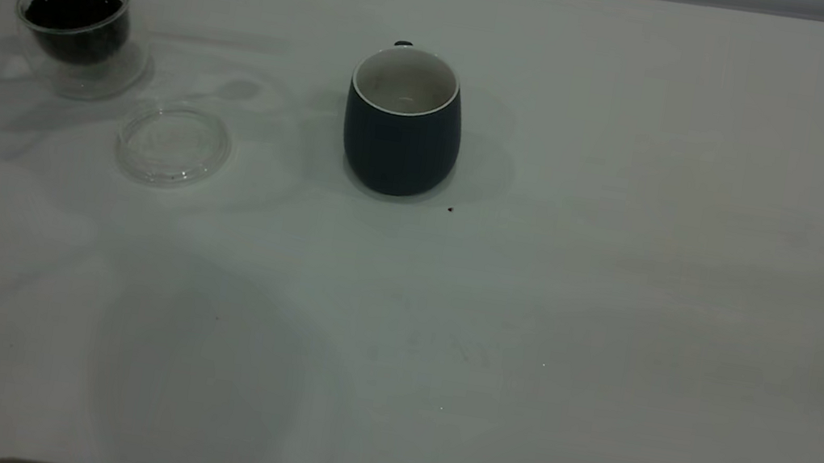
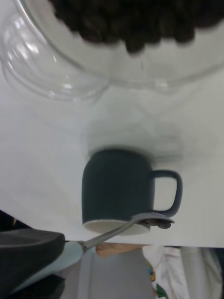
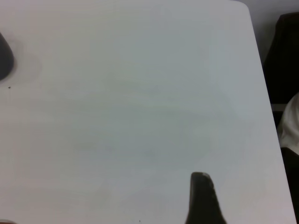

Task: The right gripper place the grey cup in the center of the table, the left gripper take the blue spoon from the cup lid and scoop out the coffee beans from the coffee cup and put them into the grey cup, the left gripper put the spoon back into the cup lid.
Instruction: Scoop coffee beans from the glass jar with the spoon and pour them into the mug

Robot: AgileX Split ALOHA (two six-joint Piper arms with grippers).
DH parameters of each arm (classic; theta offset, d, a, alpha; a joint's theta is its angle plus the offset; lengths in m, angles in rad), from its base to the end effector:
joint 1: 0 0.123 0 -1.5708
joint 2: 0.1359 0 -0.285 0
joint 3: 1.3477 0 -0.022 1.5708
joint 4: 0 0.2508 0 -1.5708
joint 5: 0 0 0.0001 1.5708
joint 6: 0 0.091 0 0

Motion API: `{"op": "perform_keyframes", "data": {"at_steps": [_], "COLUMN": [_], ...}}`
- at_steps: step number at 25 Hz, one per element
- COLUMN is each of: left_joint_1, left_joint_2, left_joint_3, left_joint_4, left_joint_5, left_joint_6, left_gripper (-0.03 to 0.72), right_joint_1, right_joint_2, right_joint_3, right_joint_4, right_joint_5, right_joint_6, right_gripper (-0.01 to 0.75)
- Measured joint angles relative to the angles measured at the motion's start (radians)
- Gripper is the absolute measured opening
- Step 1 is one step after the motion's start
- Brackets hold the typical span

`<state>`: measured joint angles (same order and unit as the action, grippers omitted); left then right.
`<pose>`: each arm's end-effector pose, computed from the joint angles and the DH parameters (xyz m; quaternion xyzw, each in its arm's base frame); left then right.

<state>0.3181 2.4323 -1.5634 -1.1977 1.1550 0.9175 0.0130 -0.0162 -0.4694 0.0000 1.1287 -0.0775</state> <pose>0.4399 0.0632 0.0692 -0.0638 0.8698 -0.4666 0.1472 -0.0069 -0.0001 0.2633 -0.0395 0.8731 -0.0157 0.4857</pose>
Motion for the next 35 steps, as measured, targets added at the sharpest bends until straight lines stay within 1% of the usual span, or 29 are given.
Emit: {"op": "perform_keyframes", "data": {"at_steps": [6,25,29,35], "left_joint_1": [-0.072,-0.24,-0.265,-0.277], "left_joint_2": [0.0,0.0,0.0,0.0], "left_joint_3": [0.0,0.0,0.0,0.0], "left_joint_4": [-0.016,-0.017,-0.013,-0.006], "left_joint_5": [0.0,0.0,0.0,0.0], "left_joint_6": [0.0,0.014,0.066,0.224], "left_gripper": [0.124,0.124,0.124,0.124], "right_joint_1": [0.0,0.0,0.0,0.0], "right_joint_2": [0.0,0.0,0.0,0.0], "right_joint_3": [0.0,0.0,0.0,0.0], "right_joint_4": [0.0,0.0,0.0,0.0], "right_joint_5": [0.0,0.001,0.001,0.001], "right_joint_6": [0.0,0.0,0.0,0.0], "right_gripper": [0.462,0.462,0.462,0.462]}}
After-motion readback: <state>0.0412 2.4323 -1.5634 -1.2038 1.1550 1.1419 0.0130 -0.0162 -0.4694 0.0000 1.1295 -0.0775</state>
